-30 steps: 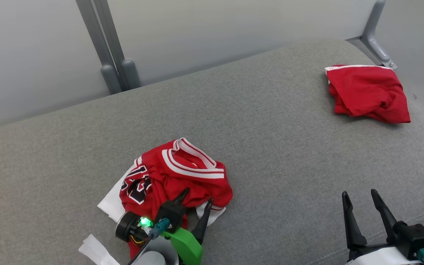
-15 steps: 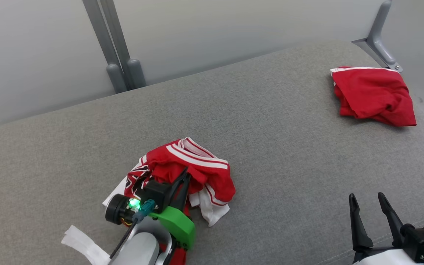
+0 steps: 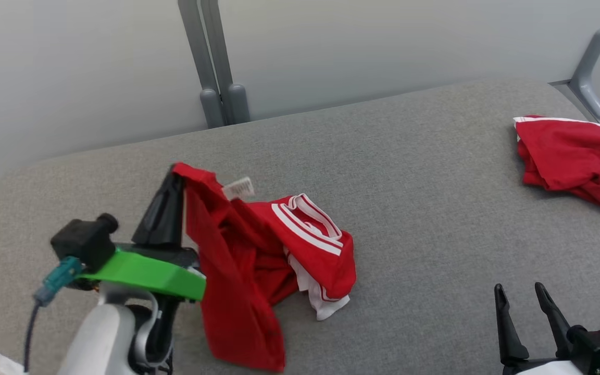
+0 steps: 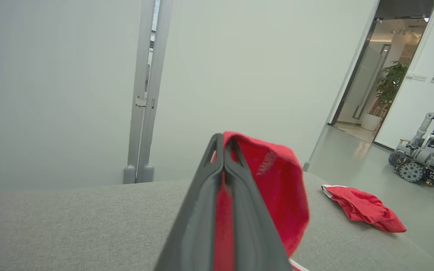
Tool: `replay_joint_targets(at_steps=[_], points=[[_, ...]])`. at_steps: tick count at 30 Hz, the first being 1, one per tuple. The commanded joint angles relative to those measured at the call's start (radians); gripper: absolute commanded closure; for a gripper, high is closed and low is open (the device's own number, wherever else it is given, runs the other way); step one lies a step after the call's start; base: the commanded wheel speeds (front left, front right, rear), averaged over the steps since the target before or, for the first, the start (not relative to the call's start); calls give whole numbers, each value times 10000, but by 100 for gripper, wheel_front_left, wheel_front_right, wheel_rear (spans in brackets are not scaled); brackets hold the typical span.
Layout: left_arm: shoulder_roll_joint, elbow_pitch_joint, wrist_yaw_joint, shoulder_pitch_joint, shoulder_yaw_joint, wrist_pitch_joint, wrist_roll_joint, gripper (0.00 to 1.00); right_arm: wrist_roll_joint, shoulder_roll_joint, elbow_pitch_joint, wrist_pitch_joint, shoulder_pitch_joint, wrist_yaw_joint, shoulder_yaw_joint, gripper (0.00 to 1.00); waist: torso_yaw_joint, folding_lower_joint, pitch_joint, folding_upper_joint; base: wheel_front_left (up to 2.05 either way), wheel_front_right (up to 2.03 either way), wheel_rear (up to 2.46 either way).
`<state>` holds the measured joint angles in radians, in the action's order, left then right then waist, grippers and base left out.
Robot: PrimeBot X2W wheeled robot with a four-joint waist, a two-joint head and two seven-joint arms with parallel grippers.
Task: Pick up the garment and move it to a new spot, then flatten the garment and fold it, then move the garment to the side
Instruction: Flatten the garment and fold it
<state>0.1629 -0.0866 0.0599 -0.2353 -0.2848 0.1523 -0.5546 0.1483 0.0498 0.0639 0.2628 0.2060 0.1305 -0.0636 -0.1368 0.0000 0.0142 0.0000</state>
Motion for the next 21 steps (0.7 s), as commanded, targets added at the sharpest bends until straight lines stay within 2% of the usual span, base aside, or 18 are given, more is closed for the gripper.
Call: replay_joint_targets(at_steps=[1, 4, 9, 13, 16, 18, 21], points=[[146, 292, -107, 54, 260, -127, -248, 100, 38, 20, 17, 26, -88, 3, 12, 0, 134, 0, 51, 0, 0, 0, 0], [426, 825, -187, 267, 704, -339, -628, 100, 36, 20, 24, 26, -97, 3, 3, 0, 154, 0, 56, 0, 0, 0, 0], [1123, 1820, 311, 1200, 1514, -343, -1764, 100, 61, 18, 50, 26, 163, 3, -192, 0, 190, 0, 86, 0, 0, 0, 0], [1824, 2064, 616, 2495, 1997, -173, -2778, 100, 75, 18, 89, 26, 363, 3, -349, 0, 346, 0, 91, 0, 0, 0, 0], [2301, 1829, 718, 3587, 1696, -36, -3549, 84, 32, 20, 135, 26, 445, 3, -368, 0, 517, 0, 79, 0, 0, 0, 0], [2699, 1685, 719, 4167, 1036, 152, -3753, 84, 4, 15, 166, 26, 430, 3, -334, 0, 615, 0, 51, 0, 0, 0, 0], [3192, 1144, 714, 4805, -105, 512, -3843, 75, -32, 21, 190, 26, 375, 3, -350, 0, 808, 0, -4, 0, 0, 0, 0]])
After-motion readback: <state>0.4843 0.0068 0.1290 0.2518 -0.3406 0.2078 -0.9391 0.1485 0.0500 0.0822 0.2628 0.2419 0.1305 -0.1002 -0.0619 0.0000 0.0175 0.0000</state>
